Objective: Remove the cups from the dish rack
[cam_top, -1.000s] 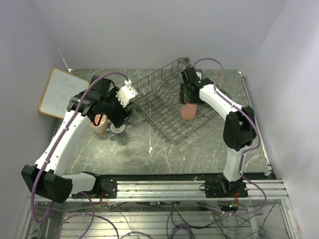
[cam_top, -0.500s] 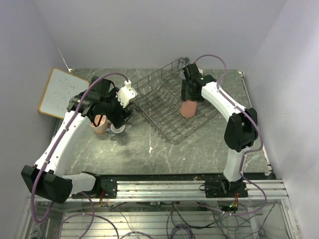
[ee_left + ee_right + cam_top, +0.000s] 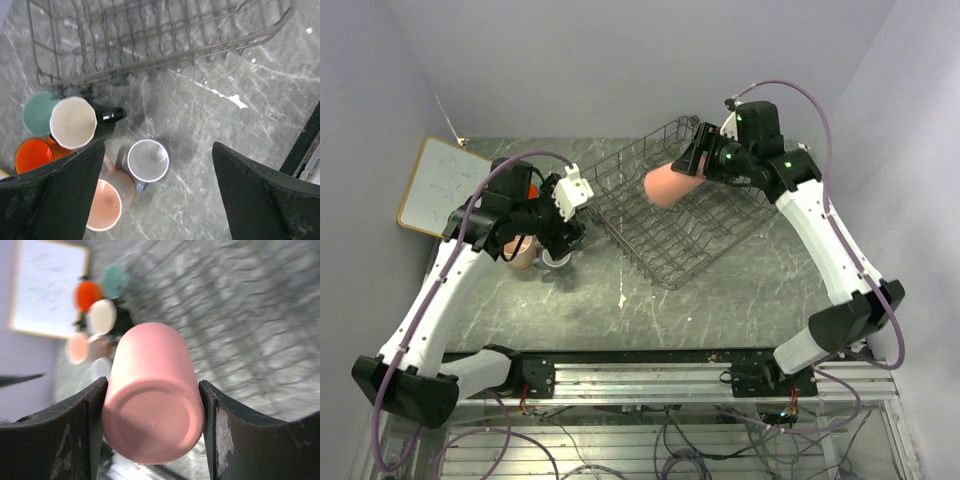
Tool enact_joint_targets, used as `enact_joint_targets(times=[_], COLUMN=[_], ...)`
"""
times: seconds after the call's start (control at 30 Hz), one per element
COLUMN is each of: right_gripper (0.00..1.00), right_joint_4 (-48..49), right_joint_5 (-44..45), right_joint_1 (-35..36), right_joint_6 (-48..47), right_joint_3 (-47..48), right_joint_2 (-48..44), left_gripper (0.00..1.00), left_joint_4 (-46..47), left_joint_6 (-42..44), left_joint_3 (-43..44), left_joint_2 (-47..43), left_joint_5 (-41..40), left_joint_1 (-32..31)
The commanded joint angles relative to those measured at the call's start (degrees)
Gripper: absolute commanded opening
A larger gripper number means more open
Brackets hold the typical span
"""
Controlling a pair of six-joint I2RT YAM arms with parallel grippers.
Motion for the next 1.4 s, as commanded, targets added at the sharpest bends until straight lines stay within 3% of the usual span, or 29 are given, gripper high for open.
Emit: enact_joint_targets(times=[0.0, 0.23, 0.6, 0.73, 1.03, 1.1, 1.2, 1.27, 1.37], right_gripper=[0.31, 0.31, 0.32, 0.32, 0.32, 0.32, 0.31, 0.31, 0.34], right_joint_4=[11.18, 39.17, 75.75, 80.69, 77.55, 78.53, 83.38, 87.05, 88.12], right_joint_5=[-20.33, -39.45, -47.18, -48.44, -46.53, -45.57, -43.96, -43.00, -41.80], right_joint_1=[-0.11, 0.86, 6.71, 7.73, 9.91, 11.18, 13.12, 14.04, 15.06], right_joint_6=[8.37, 28.53, 53.25, 56.62, 55.05, 55.81, 58.80, 61.19, 61.88], right_joint_3=[-8.32, -26.97, -38.74, -39.25, -38.47, -38.24, -38.63, -39.03, -38.83], right_joint_2=[-5.61, -12.88, -10.80, -9.67, -10.94, -10.54, -9.64, -9.19, -8.62], left_gripper=[0.99, 0.99, 0.91, 0.88, 0.77, 0.72, 0.27, 0.19, 0.16], left_joint_4=[5.51, 7.66, 7.47, 11.46, 13.03, 14.08, 16.22, 17.03, 16.66], left_joint_6=[4.94, 8.91, 14.31, 10.89, 5.24, 2.93, -0.92, -2.25, -3.17], left_joint_3=[-1.36, -1.29, 0.89, 1.51, 4.44, 4.84, 4.87, 4.73, 4.96], left_joint_2=[-5.56, -9.68, -13.72, -15.24, -15.50, -15.16, -15.12, -15.33, -15.27], left_joint_5=[10.17, 14.30, 19.25, 19.53, 22.12, 22.73, 22.76, 23.05, 23.57], left_joint_1=[-0.93, -0.93, -0.93, -0.92, -0.93, -0.93, -0.93, -0.93, -0.93])
